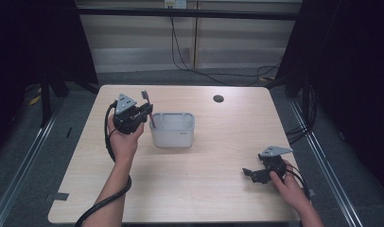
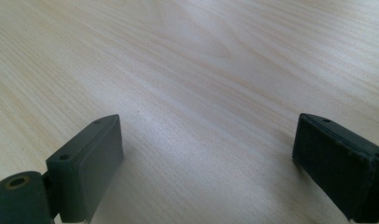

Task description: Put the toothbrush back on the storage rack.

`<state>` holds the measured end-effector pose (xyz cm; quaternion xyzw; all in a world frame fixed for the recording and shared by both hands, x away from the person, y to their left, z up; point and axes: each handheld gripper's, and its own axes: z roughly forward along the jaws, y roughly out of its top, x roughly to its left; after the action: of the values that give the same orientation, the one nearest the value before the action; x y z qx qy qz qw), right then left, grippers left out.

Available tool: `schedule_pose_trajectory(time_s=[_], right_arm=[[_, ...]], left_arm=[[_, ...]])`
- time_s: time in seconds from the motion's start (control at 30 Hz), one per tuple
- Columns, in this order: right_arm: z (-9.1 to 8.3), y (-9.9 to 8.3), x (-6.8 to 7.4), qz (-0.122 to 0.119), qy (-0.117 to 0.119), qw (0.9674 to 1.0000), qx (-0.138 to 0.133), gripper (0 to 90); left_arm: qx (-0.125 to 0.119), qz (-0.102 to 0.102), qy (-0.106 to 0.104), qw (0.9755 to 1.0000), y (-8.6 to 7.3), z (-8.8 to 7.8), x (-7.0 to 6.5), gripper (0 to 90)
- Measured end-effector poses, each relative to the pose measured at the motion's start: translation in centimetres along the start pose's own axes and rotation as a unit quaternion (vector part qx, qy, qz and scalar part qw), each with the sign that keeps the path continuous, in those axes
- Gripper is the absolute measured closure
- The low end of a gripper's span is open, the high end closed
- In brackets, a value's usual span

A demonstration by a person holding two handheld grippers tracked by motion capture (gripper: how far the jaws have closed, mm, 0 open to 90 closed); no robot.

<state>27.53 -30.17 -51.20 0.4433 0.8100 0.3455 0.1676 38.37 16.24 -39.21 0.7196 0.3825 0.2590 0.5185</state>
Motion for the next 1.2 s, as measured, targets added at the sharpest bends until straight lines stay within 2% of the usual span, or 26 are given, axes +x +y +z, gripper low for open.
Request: schedule_pose_trajectory(time_s=[0.23, 0.9, 0.93, 1.2], right_arm=[[0.0, 0.0, 0.0, 0.0, 0.0, 1.0, 0.0, 8.1], [0.0, 0.0, 0.0, 0.0, 0.0, 1.0, 0.0, 8.1], [0.0, 0.0, 0.0, 0.0, 0.0, 1.0, 0.0, 8.1], [0.0, 0.0, 0.0, 0.0, 0.0, 1.0, 0.0, 8.1]], left_arm=[[0.004, -0.009, -0.001, 1.0, -0.8, -0.1, -0.2, 81.3], [0.019, -0.003, -0.01, 0.9998, -1.5, -0.1, -0.7, 81.3], [0.02, 0.002, -0.012, 0.9997, -1.5, -0.1, -0.7, 81.3], [0.022, -0.003, -0.011, 0.9997, -1.8, -0.3, -0.9, 81.4]])
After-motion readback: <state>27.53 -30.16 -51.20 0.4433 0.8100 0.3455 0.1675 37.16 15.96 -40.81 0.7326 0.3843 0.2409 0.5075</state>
